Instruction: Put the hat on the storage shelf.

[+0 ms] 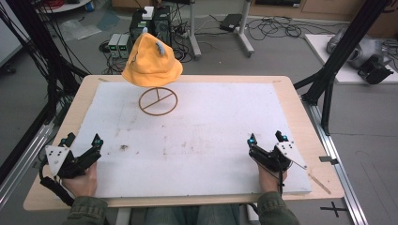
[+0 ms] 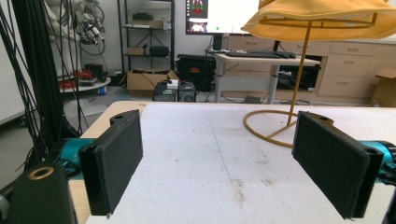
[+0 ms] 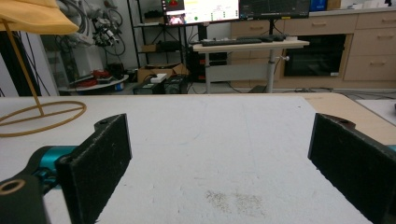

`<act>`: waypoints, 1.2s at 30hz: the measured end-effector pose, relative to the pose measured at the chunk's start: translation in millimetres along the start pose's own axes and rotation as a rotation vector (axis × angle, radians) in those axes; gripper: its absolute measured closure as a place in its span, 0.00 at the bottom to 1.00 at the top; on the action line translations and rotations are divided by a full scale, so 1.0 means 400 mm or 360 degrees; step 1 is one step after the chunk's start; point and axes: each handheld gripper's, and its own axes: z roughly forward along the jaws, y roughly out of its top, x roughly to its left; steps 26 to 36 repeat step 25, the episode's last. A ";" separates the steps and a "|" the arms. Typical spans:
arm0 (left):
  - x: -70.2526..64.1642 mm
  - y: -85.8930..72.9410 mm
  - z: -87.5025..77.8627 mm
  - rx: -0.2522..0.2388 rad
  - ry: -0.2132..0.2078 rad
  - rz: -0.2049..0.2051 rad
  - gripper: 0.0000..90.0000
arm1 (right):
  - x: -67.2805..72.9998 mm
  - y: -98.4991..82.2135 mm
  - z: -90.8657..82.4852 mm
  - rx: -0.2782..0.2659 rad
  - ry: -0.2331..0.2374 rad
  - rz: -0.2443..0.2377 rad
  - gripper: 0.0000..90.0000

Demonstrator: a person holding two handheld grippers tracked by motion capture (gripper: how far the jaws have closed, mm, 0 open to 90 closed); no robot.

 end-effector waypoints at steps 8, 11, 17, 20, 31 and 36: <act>-0.010 -0.002 0.010 0.0011 -0.0018 0.0014 0.19 | -0.006 -0.001 -0.004 0.0006 -0.0006 -0.0001 0.06; -0.012 -0.002 0.011 0.0010 -0.0024 0.0017 0.19 | -0.010 -0.001 -0.006 0.0004 -0.0011 -0.0005 0.06; -0.011 -0.002 0.006 0.0007 -0.0027 0.0016 0.19 | -0.011 -0.001 -0.004 0.0009 -0.0013 0.0012 0.06; -0.009 -0.001 0.005 0.0006 -0.0027 0.0016 0.19 | -0.008 -0.001 -0.001 0.0012 -0.0008 0.0003 0.06; -0.005 -0.003 0.007 0.0007 -0.0035 -0.0002 0.19 | 0.000 -0.004 0.005 0.0024 0.0010 -0.0024 0.06; -0.005 -0.003 0.007 0.0007 -0.0035 -0.0002 0.19 | 0.000 -0.004 0.005 0.0024 0.0010 -0.0024 0.06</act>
